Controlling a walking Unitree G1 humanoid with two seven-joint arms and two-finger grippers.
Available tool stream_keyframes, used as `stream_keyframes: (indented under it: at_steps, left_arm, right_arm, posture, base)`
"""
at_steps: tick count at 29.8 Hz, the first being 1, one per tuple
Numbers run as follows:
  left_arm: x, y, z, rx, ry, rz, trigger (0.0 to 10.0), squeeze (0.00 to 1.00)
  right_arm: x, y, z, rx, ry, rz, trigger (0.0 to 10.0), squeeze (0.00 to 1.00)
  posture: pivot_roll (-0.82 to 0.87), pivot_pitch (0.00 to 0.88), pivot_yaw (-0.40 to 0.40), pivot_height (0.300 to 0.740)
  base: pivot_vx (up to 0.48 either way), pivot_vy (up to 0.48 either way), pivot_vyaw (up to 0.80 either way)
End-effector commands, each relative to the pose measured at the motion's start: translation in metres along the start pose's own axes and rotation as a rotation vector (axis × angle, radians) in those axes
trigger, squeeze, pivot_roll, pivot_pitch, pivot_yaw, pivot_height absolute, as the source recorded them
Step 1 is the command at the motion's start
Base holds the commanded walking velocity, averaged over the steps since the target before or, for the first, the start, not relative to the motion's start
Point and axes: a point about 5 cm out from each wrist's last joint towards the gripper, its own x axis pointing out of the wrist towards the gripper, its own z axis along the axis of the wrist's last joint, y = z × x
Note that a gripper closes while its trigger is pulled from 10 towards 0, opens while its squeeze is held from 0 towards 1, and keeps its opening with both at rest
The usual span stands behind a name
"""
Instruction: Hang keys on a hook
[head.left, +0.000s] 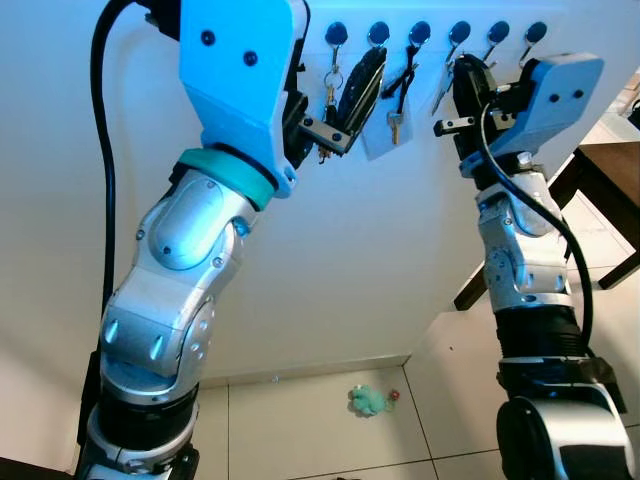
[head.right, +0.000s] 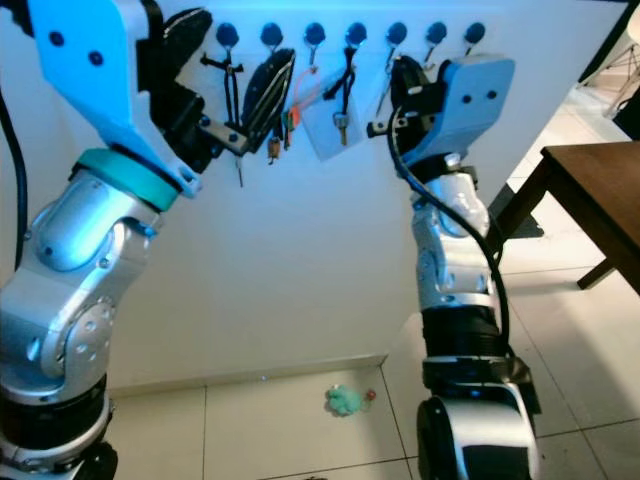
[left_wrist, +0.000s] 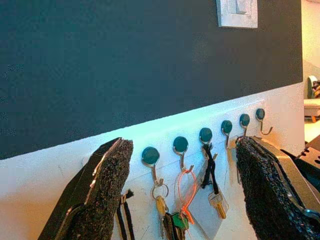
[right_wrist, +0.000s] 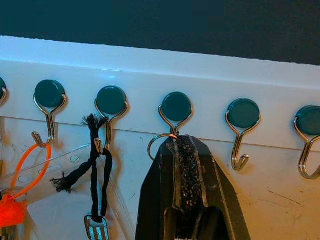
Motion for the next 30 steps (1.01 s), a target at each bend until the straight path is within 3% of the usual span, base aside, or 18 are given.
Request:
stream_keyframes:
  at_steps: [1,8,19,22,24,30]
  left_arm:
    - [0.000,-0.001,0.004,0.009,-0.015,-0.005,10.0,0.00]
    - [0.000,-0.001,0.004,0.010,-0.013,-0.003,10.0,0.00]
    - [-0.001,-0.001,0.004,0.008,-0.012,-0.003,10.0,0.00]
    - [-0.001,-0.002,0.004,0.006,-0.010,-0.004,10.0,0.00]
    - [-0.001,-0.001,0.004,0.005,-0.009,-0.004,10.0,0.00]
    - [-0.001,-0.002,0.004,0.005,-0.008,-0.005,10.0,0.00]
  right_arm:
    - [-0.007,-0.011,-0.009,0.014,0.045,-0.053,10.0,0.00]
    - [-0.013,-0.016,-0.024,0.112,0.106,-0.108,10.0,0.00]
    - [-0.017,-0.010,-0.029,0.125,0.126,-0.089,10.0,0.00]
    - [-0.017,-0.003,-0.023,-0.010,0.083,-0.020,10.0,0.00]
    - [-0.016,-0.002,-0.019,-0.040,0.065,-0.006,10.0,0.00]
    - [-0.013,-0.001,-0.016,0.001,0.056,-0.010,10.0,0.00]
  posture:
    - [-0.12,0.101,0.029,0.740]
    - [-0.12,0.101,0.029,0.740]
    - [-0.12,0.106,0.027,0.740]
    - [-0.12,0.110,0.031,0.740]
    - [-0.12,0.110,0.031,0.740]
    - [-0.12,0.110,0.031,0.740]
  base:
    - [0.000,0.000,0.00]
    - [0.000,0.000,0.00]
    - [0.000,0.000,0.00]
    - [0.000,0.000,0.00]
    - [0.000,0.000,0.00]
    - [0.000,0.000,0.00]
